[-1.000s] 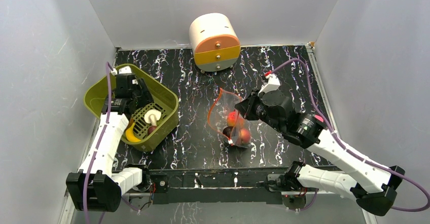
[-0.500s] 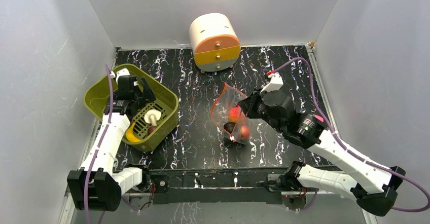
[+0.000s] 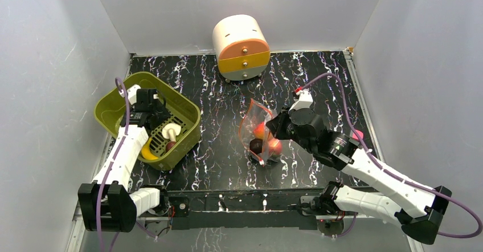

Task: Place the food in the zip-top bag and seal the zipper
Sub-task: Pick up the fake vegetable from the bin.

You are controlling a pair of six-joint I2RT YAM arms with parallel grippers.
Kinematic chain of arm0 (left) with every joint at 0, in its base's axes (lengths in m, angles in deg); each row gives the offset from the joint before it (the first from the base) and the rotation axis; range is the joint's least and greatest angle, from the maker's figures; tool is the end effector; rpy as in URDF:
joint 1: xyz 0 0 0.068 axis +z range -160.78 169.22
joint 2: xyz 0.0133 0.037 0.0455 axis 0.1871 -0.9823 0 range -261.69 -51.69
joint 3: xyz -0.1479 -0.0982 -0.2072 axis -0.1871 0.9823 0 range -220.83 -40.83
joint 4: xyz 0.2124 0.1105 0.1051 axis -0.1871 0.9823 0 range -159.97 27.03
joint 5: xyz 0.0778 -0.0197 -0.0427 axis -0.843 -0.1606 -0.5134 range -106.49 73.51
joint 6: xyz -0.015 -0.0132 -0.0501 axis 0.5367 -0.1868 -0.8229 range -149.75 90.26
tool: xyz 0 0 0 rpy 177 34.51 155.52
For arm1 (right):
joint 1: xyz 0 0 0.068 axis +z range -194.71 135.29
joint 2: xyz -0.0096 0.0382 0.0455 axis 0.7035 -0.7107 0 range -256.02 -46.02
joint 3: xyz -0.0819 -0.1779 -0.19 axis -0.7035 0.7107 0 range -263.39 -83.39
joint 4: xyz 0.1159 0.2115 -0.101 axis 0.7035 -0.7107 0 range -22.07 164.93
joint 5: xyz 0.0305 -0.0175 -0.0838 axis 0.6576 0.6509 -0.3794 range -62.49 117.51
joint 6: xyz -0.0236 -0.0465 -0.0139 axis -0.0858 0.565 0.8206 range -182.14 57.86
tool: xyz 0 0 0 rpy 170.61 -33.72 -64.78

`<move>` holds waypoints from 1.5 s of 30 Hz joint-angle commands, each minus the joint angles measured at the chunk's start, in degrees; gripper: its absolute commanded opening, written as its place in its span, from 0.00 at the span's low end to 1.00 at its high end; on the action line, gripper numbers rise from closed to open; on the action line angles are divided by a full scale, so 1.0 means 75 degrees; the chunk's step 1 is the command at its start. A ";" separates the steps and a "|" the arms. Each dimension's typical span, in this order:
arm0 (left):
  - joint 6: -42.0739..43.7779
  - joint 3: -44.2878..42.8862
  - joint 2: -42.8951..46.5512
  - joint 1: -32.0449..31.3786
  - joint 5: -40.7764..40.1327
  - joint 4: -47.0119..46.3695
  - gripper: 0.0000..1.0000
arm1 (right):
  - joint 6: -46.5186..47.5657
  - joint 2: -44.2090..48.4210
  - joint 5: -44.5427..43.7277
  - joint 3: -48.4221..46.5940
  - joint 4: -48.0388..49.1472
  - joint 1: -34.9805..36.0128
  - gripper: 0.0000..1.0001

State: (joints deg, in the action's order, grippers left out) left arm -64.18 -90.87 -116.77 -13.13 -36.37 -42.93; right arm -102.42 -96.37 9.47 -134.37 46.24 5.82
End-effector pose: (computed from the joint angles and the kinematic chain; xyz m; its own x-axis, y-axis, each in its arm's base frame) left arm 0.2410 0.0022 0.2753 -0.4315 -0.5146 -0.7409 -0.5548 0.7990 -0.2318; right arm 0.1300 0.1405 0.3287 -0.5903 0.2502 -0.7674 -0.2341 0.8568 0.4595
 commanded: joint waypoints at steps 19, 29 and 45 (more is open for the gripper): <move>-0.0443 -0.1609 -0.1613 0.0590 -0.2094 0.3322 0.68 | 0.1260 -0.0510 -0.0322 -0.2396 -0.0982 0.0008 0.00; 0.1389 -0.0697 -0.2333 0.1068 -0.1880 0.1653 0.81 | 0.1467 -0.0744 -0.0650 -0.2735 -0.0837 0.0012 0.00; 0.1310 -0.1191 -0.2491 0.1087 -0.1141 0.1741 0.33 | 0.1418 -0.0672 -0.0517 -0.2446 -0.0725 0.0014 0.00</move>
State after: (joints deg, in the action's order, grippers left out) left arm -55.22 -97.69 -139.20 -5.26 -45.75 -30.86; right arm -90.77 -102.40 6.21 -151.73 36.14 5.82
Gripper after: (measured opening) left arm 0.546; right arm 0.010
